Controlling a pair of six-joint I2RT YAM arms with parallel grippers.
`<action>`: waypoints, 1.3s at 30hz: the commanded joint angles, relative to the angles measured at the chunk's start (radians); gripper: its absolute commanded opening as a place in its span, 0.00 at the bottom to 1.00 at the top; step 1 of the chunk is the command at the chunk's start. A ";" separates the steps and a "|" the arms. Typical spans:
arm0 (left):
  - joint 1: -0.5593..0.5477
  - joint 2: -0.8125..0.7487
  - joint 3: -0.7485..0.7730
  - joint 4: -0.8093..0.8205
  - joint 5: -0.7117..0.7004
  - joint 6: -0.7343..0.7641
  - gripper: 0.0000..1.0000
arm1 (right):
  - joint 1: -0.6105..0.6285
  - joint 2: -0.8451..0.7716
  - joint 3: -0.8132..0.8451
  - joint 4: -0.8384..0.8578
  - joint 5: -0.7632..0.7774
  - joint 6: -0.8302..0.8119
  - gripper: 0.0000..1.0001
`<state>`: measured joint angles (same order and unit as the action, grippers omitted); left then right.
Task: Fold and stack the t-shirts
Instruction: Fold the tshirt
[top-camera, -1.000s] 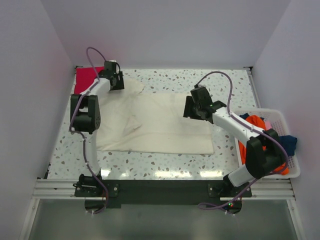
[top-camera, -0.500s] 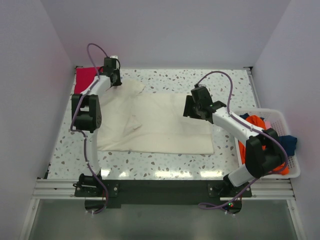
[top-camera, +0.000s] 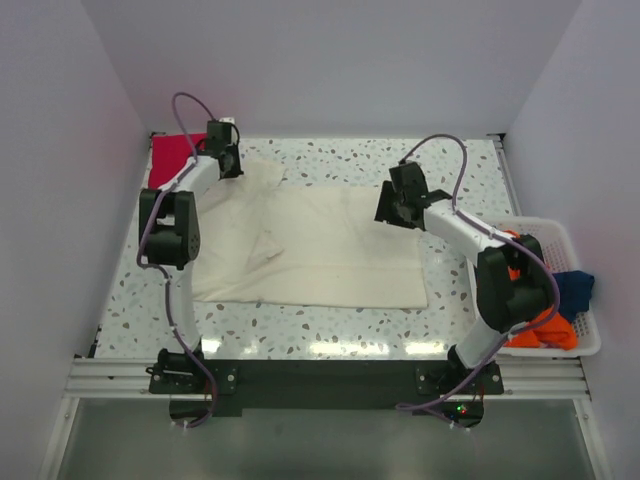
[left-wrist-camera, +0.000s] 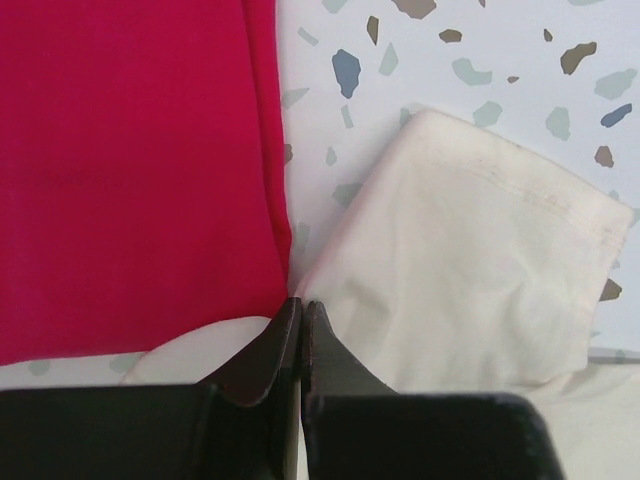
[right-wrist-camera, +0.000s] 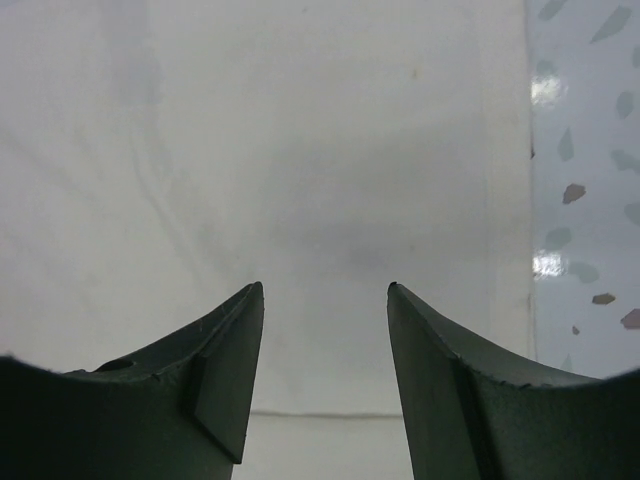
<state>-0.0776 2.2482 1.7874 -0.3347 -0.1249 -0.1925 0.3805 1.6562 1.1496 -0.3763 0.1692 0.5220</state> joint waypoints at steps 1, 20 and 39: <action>0.010 -0.105 -0.040 0.075 0.025 -0.015 0.00 | -0.078 0.059 0.100 0.059 0.067 -0.034 0.56; 0.010 -0.122 -0.069 0.103 0.057 -0.019 0.00 | -0.249 0.507 0.469 0.208 0.084 -0.080 0.45; 0.010 -0.119 -0.072 0.100 0.054 -0.013 0.00 | -0.252 0.587 0.545 0.113 0.061 -0.028 0.31</action>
<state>-0.0776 2.1822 1.7199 -0.2794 -0.0807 -0.1993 0.1303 2.2345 1.6558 -0.2329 0.2317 0.4721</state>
